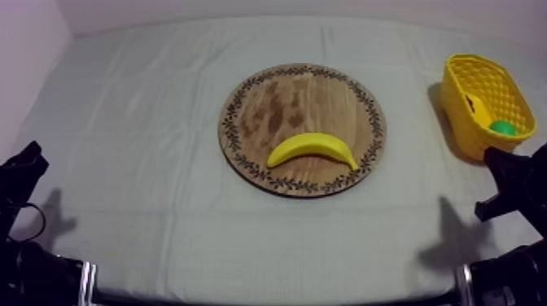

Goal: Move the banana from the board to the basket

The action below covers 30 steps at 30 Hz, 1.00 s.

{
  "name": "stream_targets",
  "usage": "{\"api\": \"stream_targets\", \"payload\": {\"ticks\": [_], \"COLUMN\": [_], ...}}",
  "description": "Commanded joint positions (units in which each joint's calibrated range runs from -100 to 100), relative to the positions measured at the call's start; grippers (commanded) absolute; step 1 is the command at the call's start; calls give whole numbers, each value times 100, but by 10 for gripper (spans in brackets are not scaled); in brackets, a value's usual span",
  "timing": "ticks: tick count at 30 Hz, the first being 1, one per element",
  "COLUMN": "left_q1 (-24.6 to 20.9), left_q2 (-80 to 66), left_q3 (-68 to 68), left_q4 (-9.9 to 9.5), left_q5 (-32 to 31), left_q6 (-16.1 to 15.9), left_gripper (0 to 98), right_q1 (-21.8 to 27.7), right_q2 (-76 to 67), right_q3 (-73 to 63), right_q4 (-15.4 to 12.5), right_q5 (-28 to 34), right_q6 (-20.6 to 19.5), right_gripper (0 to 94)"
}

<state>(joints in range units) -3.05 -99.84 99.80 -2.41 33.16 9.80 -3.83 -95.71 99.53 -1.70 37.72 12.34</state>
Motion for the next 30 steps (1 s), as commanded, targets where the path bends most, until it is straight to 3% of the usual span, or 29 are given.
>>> {"api": "stream_targets", "payload": {"ticks": [1, 14, 26, 30], "left_q1": [-2, -2, -2, -2], "left_q2": [2, 2, 2, 2], "left_q3": [-2, -2, -2, -2], "left_q4": [-1, -1, -1, -1], "left_q5": [-1, -1, -1, -1], "left_q6": [0, 0, 0, 0], "left_gripper": [1, 1, 1, 1], "right_q1": [0, -158, -1390, -1587], "right_q2": [-4, -4, -4, -4], "right_q3": [3, 3, 3, 3], "right_q4": [2, 2, -3, -3], "right_q5": [2, 2, 2, 2], "right_q6": [-1, 3, -145, -192], "right_gripper": [5, 5, 11, 8]}}
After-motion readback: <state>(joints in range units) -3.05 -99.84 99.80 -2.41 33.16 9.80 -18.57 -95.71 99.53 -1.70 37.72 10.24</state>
